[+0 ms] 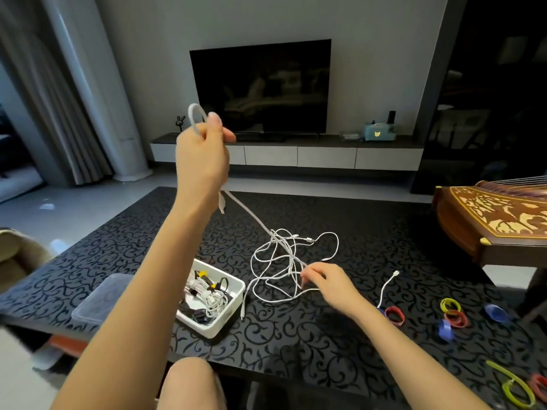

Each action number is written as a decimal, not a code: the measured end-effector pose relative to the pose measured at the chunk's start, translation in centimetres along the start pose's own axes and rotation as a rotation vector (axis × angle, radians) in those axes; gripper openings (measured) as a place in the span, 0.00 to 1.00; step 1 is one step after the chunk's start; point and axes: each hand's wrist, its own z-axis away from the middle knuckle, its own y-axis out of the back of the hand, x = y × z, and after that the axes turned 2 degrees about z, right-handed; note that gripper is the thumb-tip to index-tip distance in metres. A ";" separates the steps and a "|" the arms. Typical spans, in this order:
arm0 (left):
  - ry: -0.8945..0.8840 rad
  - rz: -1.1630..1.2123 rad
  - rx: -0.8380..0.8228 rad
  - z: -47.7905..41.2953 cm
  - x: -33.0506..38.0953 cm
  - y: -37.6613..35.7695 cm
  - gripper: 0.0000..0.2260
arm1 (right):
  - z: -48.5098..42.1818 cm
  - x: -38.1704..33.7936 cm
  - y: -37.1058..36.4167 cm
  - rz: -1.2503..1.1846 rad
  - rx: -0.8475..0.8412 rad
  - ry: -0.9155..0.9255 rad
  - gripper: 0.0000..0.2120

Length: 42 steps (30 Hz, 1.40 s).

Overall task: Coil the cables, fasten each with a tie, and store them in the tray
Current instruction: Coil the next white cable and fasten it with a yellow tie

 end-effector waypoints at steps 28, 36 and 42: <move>0.357 0.198 -0.772 4.9 -6.4 -2.7 0.26 | -1.9 -15.9 7.4 -0.043 0.149 0.148 0.16; 0.449 0.274 -0.696 5.2 -6.6 -3.5 0.25 | -2.8 -15.2 8.6 -0.069 0.130 0.215 0.06; 0.520 0.427 -0.569 4.0 -6.1 -3.9 0.23 | -2.0 -12.2 7.5 -0.441 -0.014 0.043 0.11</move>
